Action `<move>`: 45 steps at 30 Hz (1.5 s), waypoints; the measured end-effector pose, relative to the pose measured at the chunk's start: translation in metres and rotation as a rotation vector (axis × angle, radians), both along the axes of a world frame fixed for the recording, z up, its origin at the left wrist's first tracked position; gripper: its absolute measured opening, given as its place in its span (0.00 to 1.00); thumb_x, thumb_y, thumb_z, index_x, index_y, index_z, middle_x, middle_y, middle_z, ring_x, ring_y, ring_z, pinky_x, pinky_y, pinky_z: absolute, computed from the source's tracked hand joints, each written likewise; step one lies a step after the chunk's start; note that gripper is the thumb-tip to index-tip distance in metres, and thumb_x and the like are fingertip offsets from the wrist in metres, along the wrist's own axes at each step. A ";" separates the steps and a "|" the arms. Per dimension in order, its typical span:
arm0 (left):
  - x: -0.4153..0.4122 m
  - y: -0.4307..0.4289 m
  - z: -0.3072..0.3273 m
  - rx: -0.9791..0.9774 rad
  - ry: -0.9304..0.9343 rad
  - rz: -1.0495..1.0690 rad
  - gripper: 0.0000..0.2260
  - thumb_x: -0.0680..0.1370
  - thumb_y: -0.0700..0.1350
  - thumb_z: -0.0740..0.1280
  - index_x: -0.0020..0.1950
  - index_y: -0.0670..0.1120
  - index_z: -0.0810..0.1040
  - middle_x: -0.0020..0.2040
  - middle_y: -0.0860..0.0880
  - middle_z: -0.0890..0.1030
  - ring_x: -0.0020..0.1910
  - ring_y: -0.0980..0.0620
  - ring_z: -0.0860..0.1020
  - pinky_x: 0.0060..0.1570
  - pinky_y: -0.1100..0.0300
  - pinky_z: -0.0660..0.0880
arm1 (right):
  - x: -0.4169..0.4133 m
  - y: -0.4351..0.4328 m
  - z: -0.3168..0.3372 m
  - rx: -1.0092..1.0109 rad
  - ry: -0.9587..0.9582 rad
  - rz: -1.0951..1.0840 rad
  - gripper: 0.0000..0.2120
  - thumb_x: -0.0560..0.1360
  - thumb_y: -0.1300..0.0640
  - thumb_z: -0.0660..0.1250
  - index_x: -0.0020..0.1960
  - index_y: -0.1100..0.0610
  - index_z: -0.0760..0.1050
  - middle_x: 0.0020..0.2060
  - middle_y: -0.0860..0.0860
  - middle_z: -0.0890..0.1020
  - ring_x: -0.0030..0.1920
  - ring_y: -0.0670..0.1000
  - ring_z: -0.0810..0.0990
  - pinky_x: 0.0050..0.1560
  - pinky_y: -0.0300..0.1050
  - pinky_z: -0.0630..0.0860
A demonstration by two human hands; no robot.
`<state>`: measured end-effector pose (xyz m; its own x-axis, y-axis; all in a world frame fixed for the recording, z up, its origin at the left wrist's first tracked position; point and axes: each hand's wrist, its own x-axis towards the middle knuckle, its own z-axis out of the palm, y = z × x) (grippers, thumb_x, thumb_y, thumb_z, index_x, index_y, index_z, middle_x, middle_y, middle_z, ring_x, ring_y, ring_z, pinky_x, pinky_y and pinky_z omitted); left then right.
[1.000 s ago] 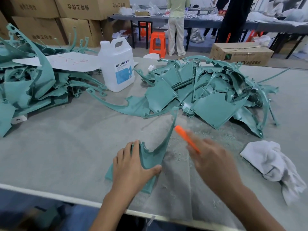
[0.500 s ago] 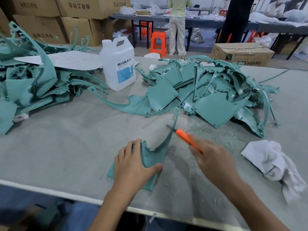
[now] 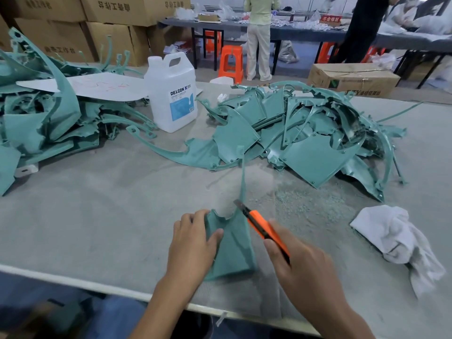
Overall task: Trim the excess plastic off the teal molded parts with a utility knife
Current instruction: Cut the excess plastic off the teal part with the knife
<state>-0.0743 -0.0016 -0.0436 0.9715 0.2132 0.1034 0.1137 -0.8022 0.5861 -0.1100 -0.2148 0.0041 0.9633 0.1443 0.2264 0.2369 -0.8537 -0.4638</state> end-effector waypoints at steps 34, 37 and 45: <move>-0.006 -0.006 -0.016 -0.047 -0.129 0.029 0.22 0.77 0.58 0.67 0.69 0.52 0.71 0.58 0.51 0.73 0.55 0.54 0.64 0.55 0.63 0.61 | -0.009 0.017 -0.009 0.090 0.106 0.053 0.21 0.79 0.51 0.68 0.72 0.42 0.72 0.54 0.43 0.78 0.48 0.50 0.79 0.44 0.48 0.76; -0.006 -0.006 -0.017 -0.039 -0.127 0.027 0.22 0.77 0.58 0.67 0.69 0.52 0.71 0.58 0.51 0.73 0.55 0.54 0.65 0.55 0.62 0.61 | -0.010 0.018 -0.009 0.064 0.089 0.059 0.21 0.79 0.51 0.67 0.71 0.42 0.72 0.54 0.43 0.79 0.48 0.50 0.79 0.44 0.49 0.76; -0.007 -0.007 -0.014 -0.052 -0.120 0.030 0.22 0.77 0.57 0.69 0.68 0.52 0.72 0.58 0.50 0.73 0.57 0.50 0.67 0.56 0.61 0.63 | -0.002 0.014 -0.008 0.042 0.166 0.028 0.19 0.82 0.47 0.61 0.73 0.42 0.70 0.55 0.44 0.77 0.52 0.54 0.80 0.49 0.51 0.76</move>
<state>-0.0811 -0.0083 -0.0573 0.9460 0.2499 0.2066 0.0635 -0.7676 0.6378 -0.1118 -0.2009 -0.0037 0.9837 0.1655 0.0708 0.1775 -0.8268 -0.5338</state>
